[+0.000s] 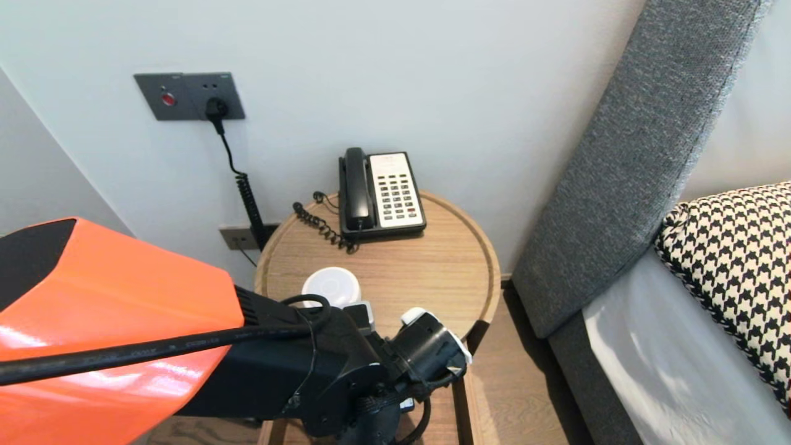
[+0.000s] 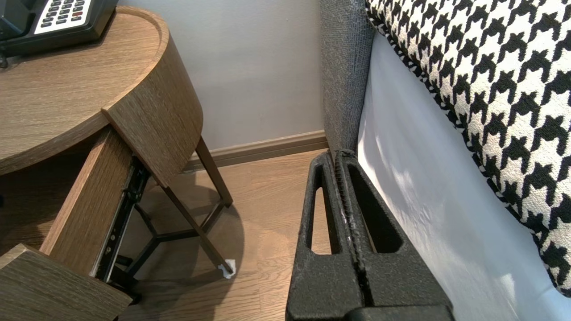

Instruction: Take the remote control out of the drawer one by one and place them on the table

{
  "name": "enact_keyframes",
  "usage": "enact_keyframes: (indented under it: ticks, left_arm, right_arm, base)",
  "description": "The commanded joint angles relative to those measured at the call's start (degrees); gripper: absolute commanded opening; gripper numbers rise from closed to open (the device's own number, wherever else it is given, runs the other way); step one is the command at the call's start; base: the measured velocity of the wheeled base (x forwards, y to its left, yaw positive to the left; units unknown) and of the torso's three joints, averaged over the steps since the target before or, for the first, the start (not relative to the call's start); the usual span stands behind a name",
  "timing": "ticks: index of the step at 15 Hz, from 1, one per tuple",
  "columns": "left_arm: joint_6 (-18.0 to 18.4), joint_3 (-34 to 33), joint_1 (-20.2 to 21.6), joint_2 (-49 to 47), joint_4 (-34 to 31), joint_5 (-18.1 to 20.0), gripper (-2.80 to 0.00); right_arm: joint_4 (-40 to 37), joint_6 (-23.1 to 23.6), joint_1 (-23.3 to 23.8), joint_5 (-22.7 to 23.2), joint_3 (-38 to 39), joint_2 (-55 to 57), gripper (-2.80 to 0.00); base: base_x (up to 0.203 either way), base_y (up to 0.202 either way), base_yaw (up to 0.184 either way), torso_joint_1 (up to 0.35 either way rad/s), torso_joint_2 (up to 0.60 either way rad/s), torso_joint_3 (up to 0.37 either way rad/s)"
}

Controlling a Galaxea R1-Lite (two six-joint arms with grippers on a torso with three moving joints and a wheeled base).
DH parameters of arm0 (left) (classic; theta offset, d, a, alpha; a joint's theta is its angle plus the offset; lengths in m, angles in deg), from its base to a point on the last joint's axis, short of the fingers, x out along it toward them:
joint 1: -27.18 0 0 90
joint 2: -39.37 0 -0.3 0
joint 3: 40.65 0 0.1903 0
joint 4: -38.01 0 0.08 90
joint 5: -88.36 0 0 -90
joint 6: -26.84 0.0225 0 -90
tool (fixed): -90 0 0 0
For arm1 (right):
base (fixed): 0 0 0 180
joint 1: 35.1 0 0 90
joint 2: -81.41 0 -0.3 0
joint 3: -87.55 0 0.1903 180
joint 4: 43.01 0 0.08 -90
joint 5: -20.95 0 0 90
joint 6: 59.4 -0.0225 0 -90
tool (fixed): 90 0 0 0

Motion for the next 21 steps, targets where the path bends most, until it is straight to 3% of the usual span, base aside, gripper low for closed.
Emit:
enact_keyframes:
  ticks: [1, 11, 13, 18, 21]
  left_arm:
    - [-0.57, 0.04, 0.46, -0.45, 0.12, -0.24, -2.8]
    - [-0.75, -0.44, 0.77, -0.62, 0.58, 0.89, -2.8]
    - [1.1, -0.06, 1.51, -0.37, 0.58, 3.51, -2.8]
    - [7.21, 1.24, 1.88, 0.44, 0.75, 3.76, -2.8]
    - [8.46, 1.28, 1.54, 1.3, 0.58, 3.83, -2.8]
  right_arm:
    - [0.03, -0.04, -0.02, -0.01, 1.49, 0.08, -2.8]
    - [0.03, 0.04, -0.02, -0.01, 1.49, 0.08, -2.8]
    - [0.03, -0.05, -0.02, -0.1, 1.49, 0.08, -2.8]
    - [0.03, -0.02, -0.02, -0.1, 1.49, 0.08, -2.8]
    - [0.03, 0.04, -0.02, -0.08, 1.49, 0.08, -2.8]
  base:
    - [0.0, 0.0, 0.0, 0.0, 0.0, 0.0]
    - [0.0, 0.0, 0.0, 0.0, 0.0, 0.0]
    - [0.0, 0.0, 0.0, 0.0, 0.0, 0.0]
    - [0.0, 0.0, 0.0, 0.0, 0.0, 0.0]
    - [0.0, 0.0, 0.0, 0.0, 0.0, 0.0]
